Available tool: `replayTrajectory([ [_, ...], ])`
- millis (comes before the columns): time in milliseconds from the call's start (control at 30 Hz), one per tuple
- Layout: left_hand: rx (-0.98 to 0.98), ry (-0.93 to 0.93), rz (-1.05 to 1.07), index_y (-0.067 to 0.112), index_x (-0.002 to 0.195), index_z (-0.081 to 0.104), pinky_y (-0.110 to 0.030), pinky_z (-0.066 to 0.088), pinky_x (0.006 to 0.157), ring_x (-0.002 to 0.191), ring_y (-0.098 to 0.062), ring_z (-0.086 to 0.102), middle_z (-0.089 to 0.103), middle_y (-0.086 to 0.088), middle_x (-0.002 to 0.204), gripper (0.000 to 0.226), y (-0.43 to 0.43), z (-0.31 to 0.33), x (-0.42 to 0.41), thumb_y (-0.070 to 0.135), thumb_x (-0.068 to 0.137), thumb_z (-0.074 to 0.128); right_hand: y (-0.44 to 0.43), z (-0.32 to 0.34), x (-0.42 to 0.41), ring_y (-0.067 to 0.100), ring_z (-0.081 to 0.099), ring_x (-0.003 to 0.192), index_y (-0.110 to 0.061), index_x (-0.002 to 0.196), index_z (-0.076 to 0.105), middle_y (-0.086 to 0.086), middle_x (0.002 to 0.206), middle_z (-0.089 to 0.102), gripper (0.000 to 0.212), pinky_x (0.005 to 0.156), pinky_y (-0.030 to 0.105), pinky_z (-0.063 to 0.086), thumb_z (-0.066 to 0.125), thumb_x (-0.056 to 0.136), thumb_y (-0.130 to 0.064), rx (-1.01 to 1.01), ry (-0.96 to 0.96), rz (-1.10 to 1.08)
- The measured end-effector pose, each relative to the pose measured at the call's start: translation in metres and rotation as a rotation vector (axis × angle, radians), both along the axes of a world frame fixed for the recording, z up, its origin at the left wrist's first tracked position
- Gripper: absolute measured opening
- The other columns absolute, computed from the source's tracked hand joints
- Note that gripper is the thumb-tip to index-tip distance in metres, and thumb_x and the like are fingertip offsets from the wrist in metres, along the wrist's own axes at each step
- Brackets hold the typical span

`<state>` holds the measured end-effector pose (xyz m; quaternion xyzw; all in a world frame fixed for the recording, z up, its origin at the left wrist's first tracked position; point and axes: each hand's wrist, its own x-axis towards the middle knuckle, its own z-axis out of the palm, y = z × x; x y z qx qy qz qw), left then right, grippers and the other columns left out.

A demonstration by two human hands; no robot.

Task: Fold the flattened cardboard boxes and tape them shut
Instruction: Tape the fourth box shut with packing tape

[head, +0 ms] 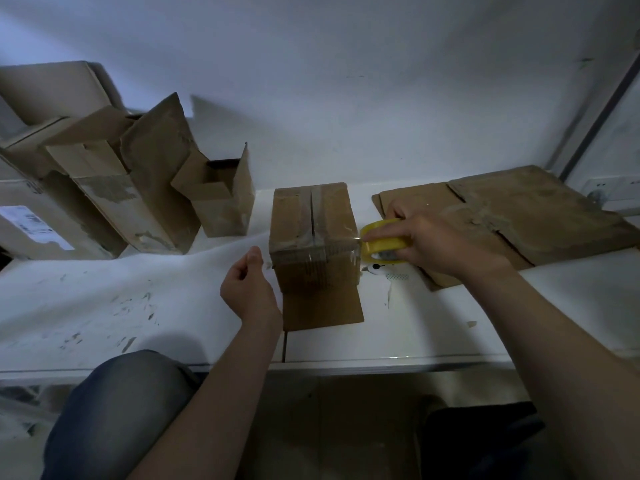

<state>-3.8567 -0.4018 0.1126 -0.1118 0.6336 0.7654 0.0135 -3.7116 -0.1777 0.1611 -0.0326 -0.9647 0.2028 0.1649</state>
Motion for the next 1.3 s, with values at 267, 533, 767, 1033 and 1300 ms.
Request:
replayTrajectory([
  [267, -0.105, 0.035, -0.105, 0.031, 0.085, 0.073, -0.054, 0.054, 0.092, 0.080, -0.023, 0.061, 0.073, -0.001, 0.091, 0.008, 0.006, -0.013, -0.025, 0.033, 0.092, 0.070, -0.002, -0.009, -0.012, 0.021, 0.047, 0.094, -0.034, 0.120, 0.073, 0.004, 0.099, 0.049, 0.042, 0.077, 0.040, 0.047, 0.082, 0.082, -0.018, -0.038, -0.025, -0.017],
  [533, -0.371, 0.174, -0.447, 0.027, 0.133, 0.055, -0.027, 0.047, 0.059, 0.087, -0.018, 0.064, 0.065, 0.003, 0.100, 0.032, -0.001, -0.007, -0.063, 0.035, 0.102, 0.054, -0.001, -0.023, -0.025, 0.027, 0.051, 0.093, -0.036, 0.116, 0.073, 0.006, 0.099, 0.050, 0.045, 0.074, 0.046, 0.049, 0.084, 0.079, -0.013, -0.080, 0.031, 0.018],
  [767, -0.741, 0.275, -0.695, 0.033, 0.153, 0.024, -0.062, 0.041, 0.107, 0.130, -0.044, 0.047, 0.041, -0.015, 0.149, 0.048, -0.009, -0.004, -0.106, 0.040, 0.107, 0.035, -0.009, -0.028, -0.035, 0.019, 0.051, 0.089, -0.032, 0.114, 0.075, 0.003, 0.097, 0.051, 0.042, 0.070, 0.033, 0.045, 0.086, 0.077, -0.014, -0.113, 0.095, 0.037],
  [1033, -1.022, 0.793, -0.455, 0.011, 0.127, 0.056, -0.044, 0.051, 0.093, 0.111, -0.029, 0.059, 0.059, -0.012, 0.124, 0.032, -0.011, 0.006, -0.123, 0.026, 0.108, 0.036, -0.006, -0.033, -0.045, 0.014, 0.049, 0.087, -0.036, 0.112, 0.075, -0.001, 0.097, 0.051, 0.041, 0.072, 0.021, 0.036, 0.085, 0.079, -0.014, -0.069, 0.093, 0.016],
  [1300, -1.362, 1.454, -1.038, 0.003, 0.151, 0.038, -0.044, 0.014, 0.122, 0.151, -0.024, 0.025, 0.032, -0.014, 0.160, 0.084, 0.041, 0.012, -0.048, 0.063, 0.098, 0.012, -0.003, -0.036, -0.051, 0.012, 0.049, 0.082, -0.038, 0.113, 0.073, 0.000, 0.095, 0.051, 0.046, 0.069, 0.022, 0.041, 0.086, 0.077, -0.011, -0.047, 0.102, 0.030],
])
